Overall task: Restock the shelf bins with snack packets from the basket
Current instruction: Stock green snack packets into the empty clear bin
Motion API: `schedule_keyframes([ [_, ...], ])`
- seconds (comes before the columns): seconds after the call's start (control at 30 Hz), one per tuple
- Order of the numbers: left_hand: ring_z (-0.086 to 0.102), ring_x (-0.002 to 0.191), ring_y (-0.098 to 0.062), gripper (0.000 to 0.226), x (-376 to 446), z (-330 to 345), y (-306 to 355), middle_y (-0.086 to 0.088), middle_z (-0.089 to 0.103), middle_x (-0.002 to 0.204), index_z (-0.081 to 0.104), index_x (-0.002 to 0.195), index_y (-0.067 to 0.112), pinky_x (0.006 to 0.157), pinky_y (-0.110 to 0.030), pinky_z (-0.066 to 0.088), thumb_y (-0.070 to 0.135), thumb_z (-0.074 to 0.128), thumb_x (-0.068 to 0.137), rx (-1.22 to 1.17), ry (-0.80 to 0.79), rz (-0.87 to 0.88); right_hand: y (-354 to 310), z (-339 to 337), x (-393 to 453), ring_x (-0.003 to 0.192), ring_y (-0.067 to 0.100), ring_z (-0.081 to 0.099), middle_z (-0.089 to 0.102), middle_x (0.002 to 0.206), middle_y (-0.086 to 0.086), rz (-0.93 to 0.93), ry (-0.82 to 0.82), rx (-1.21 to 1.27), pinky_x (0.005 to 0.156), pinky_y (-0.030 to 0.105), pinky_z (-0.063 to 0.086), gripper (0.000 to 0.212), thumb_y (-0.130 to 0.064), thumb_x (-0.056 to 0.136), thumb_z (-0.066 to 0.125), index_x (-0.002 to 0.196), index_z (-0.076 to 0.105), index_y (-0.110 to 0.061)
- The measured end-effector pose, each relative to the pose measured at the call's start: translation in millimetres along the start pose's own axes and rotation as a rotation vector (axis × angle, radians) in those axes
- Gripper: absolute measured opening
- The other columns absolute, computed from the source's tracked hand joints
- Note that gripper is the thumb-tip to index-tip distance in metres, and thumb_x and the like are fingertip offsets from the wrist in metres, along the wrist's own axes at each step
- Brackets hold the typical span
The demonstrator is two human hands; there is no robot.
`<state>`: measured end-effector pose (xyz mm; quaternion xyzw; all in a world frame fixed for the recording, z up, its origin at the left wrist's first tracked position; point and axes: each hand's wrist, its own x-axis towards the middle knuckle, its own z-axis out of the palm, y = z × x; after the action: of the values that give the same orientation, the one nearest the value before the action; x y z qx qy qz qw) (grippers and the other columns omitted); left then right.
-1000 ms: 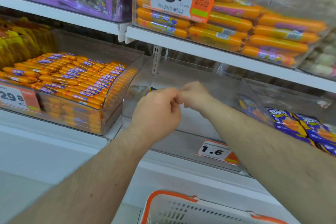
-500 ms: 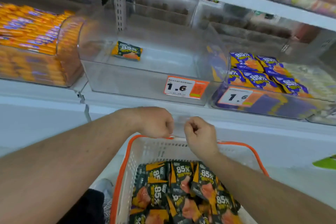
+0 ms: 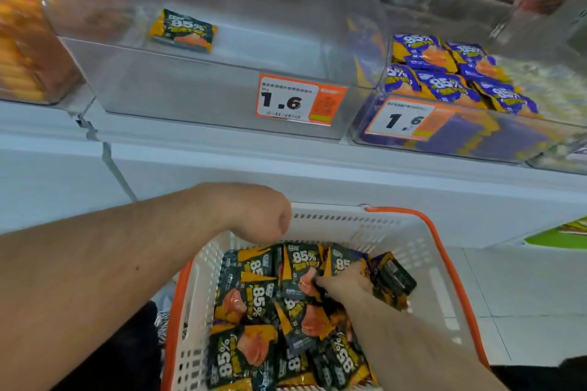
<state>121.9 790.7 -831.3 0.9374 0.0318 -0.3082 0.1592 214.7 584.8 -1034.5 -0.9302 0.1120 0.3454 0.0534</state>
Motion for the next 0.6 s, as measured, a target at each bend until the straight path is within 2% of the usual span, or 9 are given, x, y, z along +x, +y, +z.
schedule_keyframes([
  [0.13, 0.052, 0.102, -0.011, 0.030, -1.2, -2.0, -1.5, 0.004, 0.058, 0.130, 0.063, 0.121, 0.025, 0.093, -0.029, 0.043, 0.020, 0.047, 0.097, -0.056, 0.002, -0.006, -5.9, -11.8, -13.9, 0.117, 0.034, 0.053, 0.043, 0.137, 0.018, -0.001, 0.056, 0.009, 0.092, 0.045, 0.052, 0.129, -0.066, 0.053, 0.081, 0.151, 0.013, -0.017],
  [0.2, 0.049, 0.102, -0.010, 0.031, -3.2, -2.3, -2.7, 0.004, 0.055, 0.135, 0.062, 0.125, 0.025, 0.094, -0.029, 0.040, 0.019, 0.048, 0.098, -0.080, -0.013, -0.013, -9.9, -22.2, -28.2, 0.110, 0.032, 0.056, 0.046, 0.132, 0.016, -0.061, -0.012, 0.074, 0.086, 0.043, 0.054, 0.131, -0.060, 0.054, 0.083, 0.152, 0.008, -0.017],
  [0.27, 0.051, 0.113, -0.013, 0.032, -5.3, -1.7, -2.8, 0.004, 0.053, 0.139, 0.060, 0.128, 0.024, 0.100, -0.031, 0.038, 0.019, 0.047, 0.099, -0.090, -0.042, -0.018, -11.7, -32.7, -41.2, 0.110, 0.030, 0.056, 0.049, 0.129, 0.014, -0.123, -0.116, 0.137, 0.080, 0.039, 0.054, 0.132, -0.052, 0.059, 0.086, 0.154, 0.002, -0.013],
  [0.33, 0.051, 0.122, -0.014, 0.033, -6.5, -0.1, -2.4, 0.004, 0.054, 0.140, 0.059, 0.130, 0.022, 0.105, -0.033, 0.037, 0.019, 0.047, 0.099, -0.093, -0.066, -0.017, -12.8, -44.8, -57.9, 0.103, 0.025, 0.060, 0.056, 0.119, 0.012, -0.170, -0.176, 0.161, 0.082, 0.041, 0.055, 0.124, -0.048, 0.061, 0.086, 0.152, 0.013, -0.005],
  [0.4, 0.051, 0.123, -0.015, 0.035, -8.9, 0.8, -2.0, 0.004, 0.054, 0.140, 0.059, 0.132, 0.021, 0.106, -0.034, 0.038, 0.019, 0.047, 0.099, -0.097, -0.080, -0.024, -12.0, -50.6, -68.9, 0.092, 0.020, 0.063, 0.062, 0.107, 0.011, -0.207, -0.172, 0.199, 0.085, 0.042, 0.056, 0.102, -0.043, 0.068, 0.085, 0.142, 0.032, 0.003],
  [0.43, 0.051, 0.124, -0.015, 0.036, -9.9, 1.4, -2.4, 0.004, 0.054, 0.140, 0.059, 0.132, 0.021, 0.106, -0.034, 0.038, 0.019, 0.047, 0.099, -0.101, -0.087, -0.029, -12.2, -52.4, -75.7, 0.090, 0.018, 0.062, 0.061, 0.110, 0.012, -0.209, -0.175, 0.211, 0.085, 0.040, 0.055, 0.094, -0.040, 0.072, 0.084, 0.140, 0.035, 0.002],
  [0.53, 0.053, 0.120, -0.016, 0.036, -11.9, 4.7, -6.0, 0.003, 0.056, 0.137, 0.061, 0.131, 0.021, 0.104, -0.033, 0.042, 0.020, 0.048, 0.097, -0.128, -0.089, -0.059, -14.4, -53.2, -90.7, 0.075, 0.013, 0.053, 0.054, 0.104, 0.008, -0.198, -0.188, 0.255, 0.068, 0.031, 0.053, 0.096, -0.042, 0.070, 0.085, 0.142, 0.035, -0.004],
  [0.57, 0.056, 0.115, -0.016, 0.036, -11.7, 6.1, -8.1, 0.002, 0.058, 0.133, 0.061, 0.130, 0.020, 0.100, -0.034, 0.046, 0.020, 0.048, 0.096, -0.144, -0.075, -0.077, -16.6, -52.7, -95.9, 0.077, 0.015, 0.056, 0.057, 0.106, 0.008, -0.195, -0.201, 0.294, 0.072, 0.035, 0.055, 0.089, -0.042, 0.068, 0.085, 0.137, 0.044, -0.005],
  [0.6, 0.059, 0.106, -0.017, 0.036, -10.8, 7.8, -10.4, 0.000, 0.060, 0.126, 0.060, 0.129, 0.018, 0.092, -0.033, 0.051, 0.022, 0.048, 0.095, -0.176, -0.051, -0.107, -19.1, -52.2, -103.1, 0.082, 0.018, 0.060, 0.060, 0.104, 0.009, -0.200, -0.220, 0.333, 0.082, 0.040, 0.057, 0.077, -0.041, 0.069, 0.083, 0.129, 0.051, -0.005],
])
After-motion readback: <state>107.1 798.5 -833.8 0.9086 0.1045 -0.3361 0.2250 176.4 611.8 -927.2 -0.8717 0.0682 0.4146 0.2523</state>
